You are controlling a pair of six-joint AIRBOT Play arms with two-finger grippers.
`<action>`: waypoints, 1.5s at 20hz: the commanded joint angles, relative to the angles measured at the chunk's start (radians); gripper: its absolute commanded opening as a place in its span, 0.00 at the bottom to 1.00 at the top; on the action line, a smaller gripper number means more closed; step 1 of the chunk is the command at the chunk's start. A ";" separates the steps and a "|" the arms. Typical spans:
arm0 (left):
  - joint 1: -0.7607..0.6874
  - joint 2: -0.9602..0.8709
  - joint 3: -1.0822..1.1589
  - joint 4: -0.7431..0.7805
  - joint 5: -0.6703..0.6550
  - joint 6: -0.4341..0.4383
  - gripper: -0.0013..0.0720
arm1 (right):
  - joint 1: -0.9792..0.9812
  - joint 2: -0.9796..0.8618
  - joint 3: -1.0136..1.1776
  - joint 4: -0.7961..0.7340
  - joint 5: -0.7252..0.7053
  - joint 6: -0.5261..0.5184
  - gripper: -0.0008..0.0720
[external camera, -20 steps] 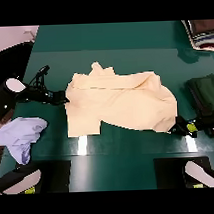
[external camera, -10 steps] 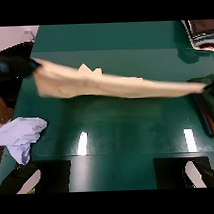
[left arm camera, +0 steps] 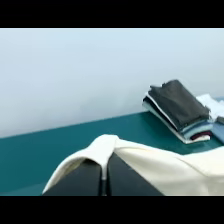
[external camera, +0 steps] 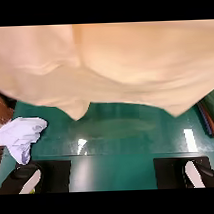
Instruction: Fold the shirts.
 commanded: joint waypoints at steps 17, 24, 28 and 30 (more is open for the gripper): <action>0.001 -0.866 -0.321 0.082 0.104 0.004 0.05 | 0.240 -0.881 -0.119 -0.145 0.081 0.047 0.03; 0.001 -0.898 -0.304 0.083 0.183 0.095 0.05 | 0.272 -0.998 0.066 -0.147 0.026 0.025 0.03; 0.001 -0.898 -0.379 0.130 0.031 0.127 0.05 | 0.272 -0.909 -0.144 -0.144 -0.032 0.023 0.03; 0.001 -0.898 -0.464 0.130 0.062 0.127 0.05 | 0.277 -0.877 -0.269 -0.135 -0.079 0.023 0.03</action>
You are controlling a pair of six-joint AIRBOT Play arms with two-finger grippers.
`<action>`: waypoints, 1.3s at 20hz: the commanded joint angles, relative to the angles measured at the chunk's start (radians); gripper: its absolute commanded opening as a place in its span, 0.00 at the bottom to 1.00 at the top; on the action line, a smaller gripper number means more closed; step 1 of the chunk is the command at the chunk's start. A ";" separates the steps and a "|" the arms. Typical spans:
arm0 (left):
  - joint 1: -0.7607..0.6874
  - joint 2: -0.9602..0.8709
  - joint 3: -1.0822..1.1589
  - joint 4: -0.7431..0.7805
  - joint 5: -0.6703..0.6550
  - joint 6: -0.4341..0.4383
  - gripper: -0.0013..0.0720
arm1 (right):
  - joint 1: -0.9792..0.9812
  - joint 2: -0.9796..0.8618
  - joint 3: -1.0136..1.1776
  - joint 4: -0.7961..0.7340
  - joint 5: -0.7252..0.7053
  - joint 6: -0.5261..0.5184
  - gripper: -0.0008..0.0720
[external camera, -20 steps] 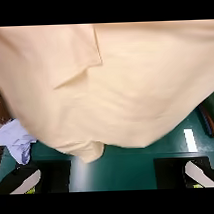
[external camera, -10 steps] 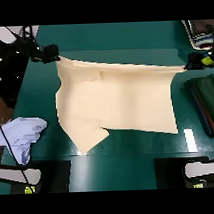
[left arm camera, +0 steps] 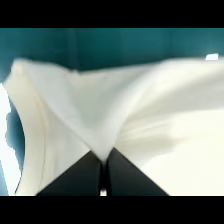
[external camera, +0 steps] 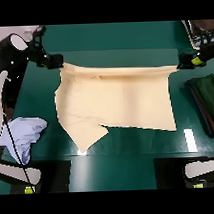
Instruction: Fold the shirts.
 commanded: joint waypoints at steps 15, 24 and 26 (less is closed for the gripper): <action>0.148 0.350 -0.468 0.029 -0.200 0.009 0.70 | -0.079 0.382 -0.503 0.246 -0.024 -0.060 0.52; 0.145 0.711 -1.159 -0.230 -0.008 -0.001 0.70 | -0.092 0.658 -0.715 0.246 -0.122 -0.060 0.52; 0.145 0.711 -1.196 -0.267 0.041 0.003 0.70 | -0.092 0.672 -0.715 0.246 -0.120 -0.060 0.52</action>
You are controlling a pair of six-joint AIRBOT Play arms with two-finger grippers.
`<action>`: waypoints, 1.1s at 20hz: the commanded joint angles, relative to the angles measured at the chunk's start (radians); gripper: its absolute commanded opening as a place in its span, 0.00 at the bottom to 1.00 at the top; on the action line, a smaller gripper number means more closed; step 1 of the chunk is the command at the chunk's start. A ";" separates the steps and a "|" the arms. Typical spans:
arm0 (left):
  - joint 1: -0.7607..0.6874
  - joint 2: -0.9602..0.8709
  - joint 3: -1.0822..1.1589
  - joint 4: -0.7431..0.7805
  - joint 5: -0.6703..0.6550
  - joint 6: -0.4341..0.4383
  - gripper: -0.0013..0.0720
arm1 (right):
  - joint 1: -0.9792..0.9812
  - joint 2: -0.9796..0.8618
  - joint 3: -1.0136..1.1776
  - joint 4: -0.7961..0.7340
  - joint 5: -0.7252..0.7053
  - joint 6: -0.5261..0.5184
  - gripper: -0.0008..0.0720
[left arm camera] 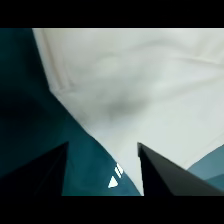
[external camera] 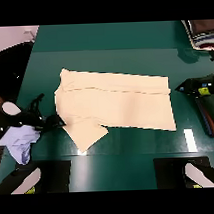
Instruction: Fold the shirts.
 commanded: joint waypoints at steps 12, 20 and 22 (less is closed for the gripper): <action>0.002 0.031 -0.140 -0.179 0.163 0.037 0.63 | 0.000 0.043 -0.019 0.002 -0.003 0.000 0.52; 0.002 0.039 -0.083 -0.142 0.087 0.082 0.05 | -0.063 0.043 -0.062 -0.019 0.106 0.000 0.52; 0.002 0.082 -0.045 -0.090 0.042 0.080 0.05 | -0.143 0.053 -0.161 -0.096 0.152 0.001 0.52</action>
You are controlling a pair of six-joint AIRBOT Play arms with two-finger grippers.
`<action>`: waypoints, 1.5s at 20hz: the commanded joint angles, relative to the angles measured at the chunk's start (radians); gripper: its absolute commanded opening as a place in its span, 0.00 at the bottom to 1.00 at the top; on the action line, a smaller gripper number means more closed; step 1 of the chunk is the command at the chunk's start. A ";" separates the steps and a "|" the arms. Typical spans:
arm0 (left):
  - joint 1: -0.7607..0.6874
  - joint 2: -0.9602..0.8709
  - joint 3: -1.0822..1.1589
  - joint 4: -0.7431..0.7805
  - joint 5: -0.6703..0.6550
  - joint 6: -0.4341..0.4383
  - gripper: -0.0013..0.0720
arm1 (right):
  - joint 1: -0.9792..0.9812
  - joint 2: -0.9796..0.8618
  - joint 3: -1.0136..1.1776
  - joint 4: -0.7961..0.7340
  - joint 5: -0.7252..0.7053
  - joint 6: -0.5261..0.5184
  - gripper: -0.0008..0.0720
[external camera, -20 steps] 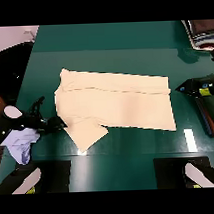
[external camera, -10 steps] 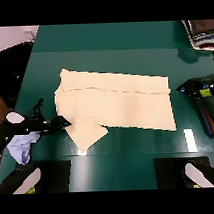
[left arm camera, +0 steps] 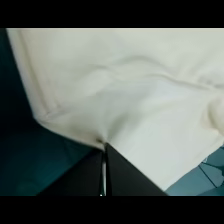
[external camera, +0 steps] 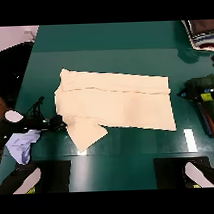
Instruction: Fold the shirts.
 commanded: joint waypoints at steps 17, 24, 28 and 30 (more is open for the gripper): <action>0.000 0.105 0.141 0.201 -0.221 -0.024 0.05 | -0.055 -0.135 -0.307 -0.006 -0.036 -0.034 0.04; 0.000 0.298 0.163 0.177 -0.459 -0.113 0.05 | -0.016 0.177 -0.203 -0.265 0.266 -0.009 0.04; 0.000 0.279 0.179 0.069 -0.322 -0.116 0.05 | 0.033 0.196 -0.131 -0.260 0.192 0.003 0.04; 0.000 0.199 0.244 0.083 -0.222 -0.056 0.05 | 0.093 0.100 -0.063 -0.262 0.134 0.011 0.04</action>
